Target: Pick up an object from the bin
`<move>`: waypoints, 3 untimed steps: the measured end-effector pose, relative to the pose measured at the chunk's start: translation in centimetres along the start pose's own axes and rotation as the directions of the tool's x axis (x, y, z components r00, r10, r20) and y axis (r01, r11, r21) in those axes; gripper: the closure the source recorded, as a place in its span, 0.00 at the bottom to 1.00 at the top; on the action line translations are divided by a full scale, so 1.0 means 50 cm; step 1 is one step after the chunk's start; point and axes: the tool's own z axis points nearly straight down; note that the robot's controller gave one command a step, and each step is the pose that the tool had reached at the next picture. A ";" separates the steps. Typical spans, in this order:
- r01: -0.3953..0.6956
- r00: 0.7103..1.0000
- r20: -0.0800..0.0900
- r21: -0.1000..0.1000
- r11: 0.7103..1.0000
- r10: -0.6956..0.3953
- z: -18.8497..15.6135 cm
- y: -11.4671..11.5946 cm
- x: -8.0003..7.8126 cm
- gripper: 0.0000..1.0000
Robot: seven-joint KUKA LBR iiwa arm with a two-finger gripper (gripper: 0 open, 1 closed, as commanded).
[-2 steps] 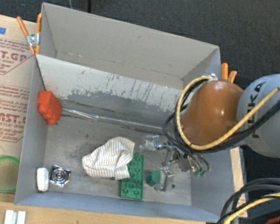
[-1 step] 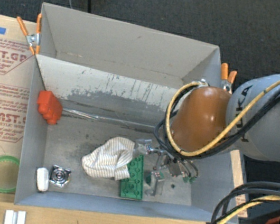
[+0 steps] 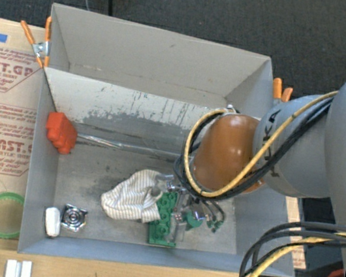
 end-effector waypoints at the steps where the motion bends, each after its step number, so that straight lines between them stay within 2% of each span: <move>1: -0.177 0.984 -0.008 -0.004 0.984 0.177 0.048 0.075 -0.071 1.00; 2: -0.177 0.984 -0.005 -0.003 0.984 0.177 0.049 0.073 -0.071 0.00; 3: -0.177 0.984 -0.005 -0.003 0.984 0.177 0.046 0.074 -0.073 1.00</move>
Offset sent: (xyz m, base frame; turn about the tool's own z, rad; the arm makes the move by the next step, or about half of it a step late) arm 0.0000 0.0000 0.0000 0.0000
